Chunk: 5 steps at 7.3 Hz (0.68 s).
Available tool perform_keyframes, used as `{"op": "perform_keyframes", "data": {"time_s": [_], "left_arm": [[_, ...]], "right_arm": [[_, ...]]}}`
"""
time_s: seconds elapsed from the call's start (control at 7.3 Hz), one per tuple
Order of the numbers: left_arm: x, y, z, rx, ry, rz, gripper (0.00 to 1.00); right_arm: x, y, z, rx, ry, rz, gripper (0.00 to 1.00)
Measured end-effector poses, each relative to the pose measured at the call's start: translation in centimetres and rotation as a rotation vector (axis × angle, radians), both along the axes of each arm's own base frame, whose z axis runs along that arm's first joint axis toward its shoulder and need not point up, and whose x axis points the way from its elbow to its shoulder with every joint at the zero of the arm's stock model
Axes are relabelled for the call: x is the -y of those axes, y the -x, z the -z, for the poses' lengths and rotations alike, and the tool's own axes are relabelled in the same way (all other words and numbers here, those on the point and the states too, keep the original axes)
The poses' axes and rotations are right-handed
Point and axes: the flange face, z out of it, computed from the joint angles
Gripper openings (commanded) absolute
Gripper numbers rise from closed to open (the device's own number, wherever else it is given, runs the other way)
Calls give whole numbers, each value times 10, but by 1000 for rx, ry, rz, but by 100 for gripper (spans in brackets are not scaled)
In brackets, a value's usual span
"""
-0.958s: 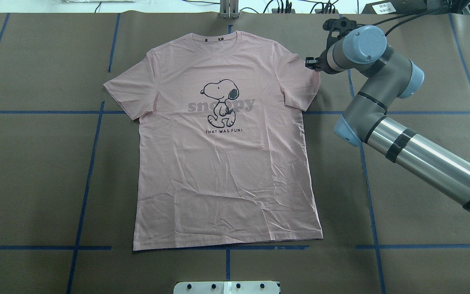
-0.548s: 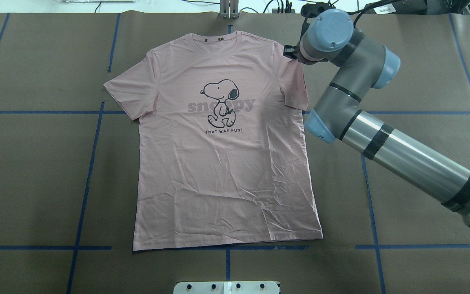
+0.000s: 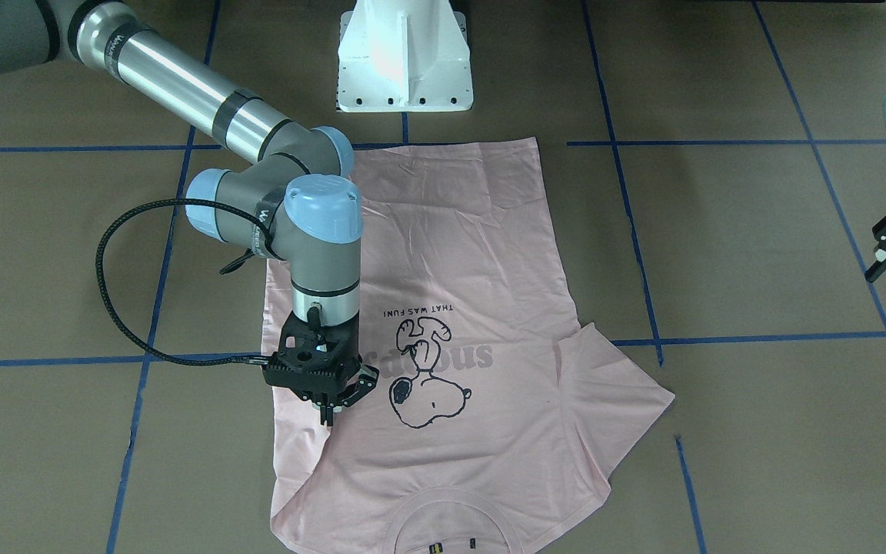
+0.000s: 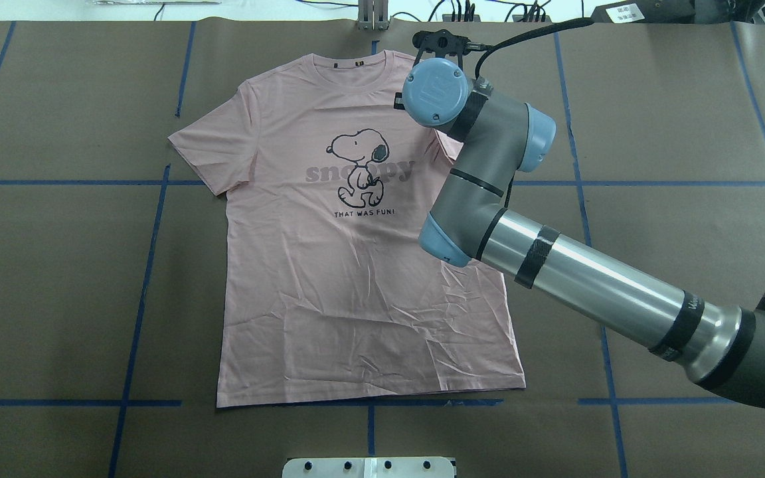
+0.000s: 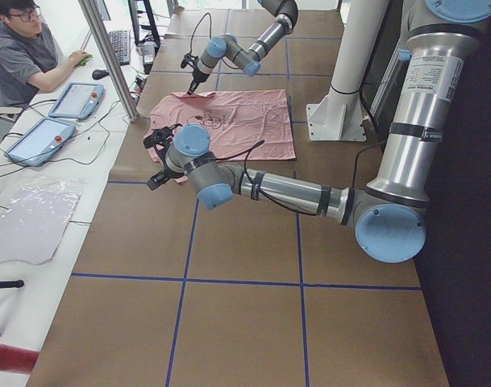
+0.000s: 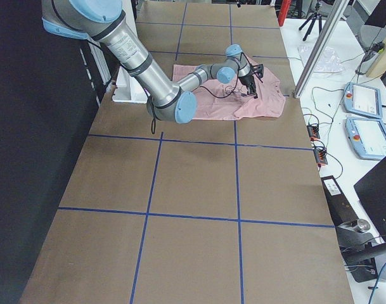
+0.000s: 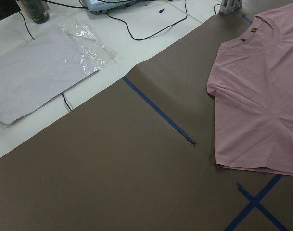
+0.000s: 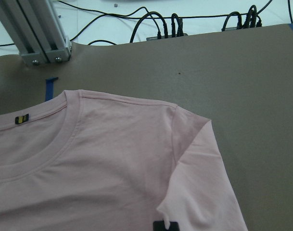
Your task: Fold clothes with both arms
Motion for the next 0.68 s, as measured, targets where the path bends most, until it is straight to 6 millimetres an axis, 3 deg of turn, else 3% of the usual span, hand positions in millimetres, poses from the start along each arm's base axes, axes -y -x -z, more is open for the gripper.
{"op": "perform_keyframes", "data": {"time_s": [0.41,0.68], "left_arm": [[0,-5,0,-1,7,-6,100],[-1,-40,2,-45,106,13,98]], "right_arm": [[4,-1,14,-8,-24,32,100],[35,-44,23,18,7,143,100]]}}
